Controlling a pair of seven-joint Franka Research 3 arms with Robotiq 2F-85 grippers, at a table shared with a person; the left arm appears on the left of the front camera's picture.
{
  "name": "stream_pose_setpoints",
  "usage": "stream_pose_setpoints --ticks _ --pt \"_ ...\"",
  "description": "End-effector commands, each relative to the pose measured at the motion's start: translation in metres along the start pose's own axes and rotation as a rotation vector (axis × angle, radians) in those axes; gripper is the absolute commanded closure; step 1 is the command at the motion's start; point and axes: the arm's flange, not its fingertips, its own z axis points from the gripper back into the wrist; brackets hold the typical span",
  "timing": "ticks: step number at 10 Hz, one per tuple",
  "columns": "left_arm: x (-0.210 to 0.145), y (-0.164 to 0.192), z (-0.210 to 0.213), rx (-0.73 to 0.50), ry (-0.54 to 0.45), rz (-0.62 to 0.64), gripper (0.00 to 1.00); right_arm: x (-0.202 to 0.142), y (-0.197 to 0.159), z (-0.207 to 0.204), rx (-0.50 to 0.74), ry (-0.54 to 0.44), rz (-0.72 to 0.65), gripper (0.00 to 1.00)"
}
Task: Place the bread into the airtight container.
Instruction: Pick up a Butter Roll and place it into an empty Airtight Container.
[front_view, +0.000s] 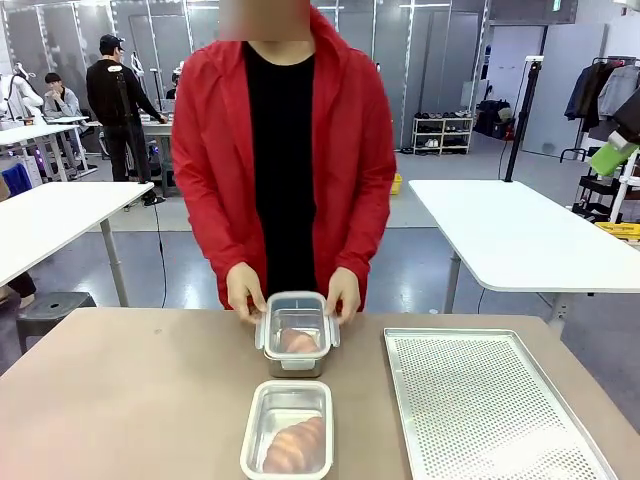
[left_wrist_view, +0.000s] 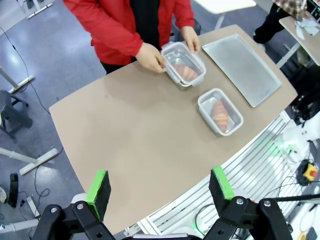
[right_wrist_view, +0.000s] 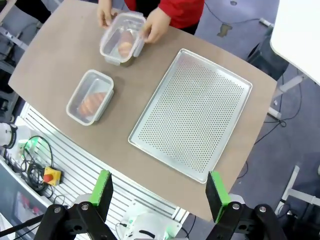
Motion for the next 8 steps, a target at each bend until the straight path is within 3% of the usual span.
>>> stream_pose_setpoints --ticks 1,8 --pt "0.0015 0.0003 0.0015 0.002 0.007 -0.016 0.00 0.0025 0.0009 0.0013 -0.001 0.000 0.009 0.07" --pt "0.0015 0.0003 0.0015 0.002 0.007 -0.016 0.00 0.0025 0.0009 0.0013 -0.001 0.000 0.009 0.07"
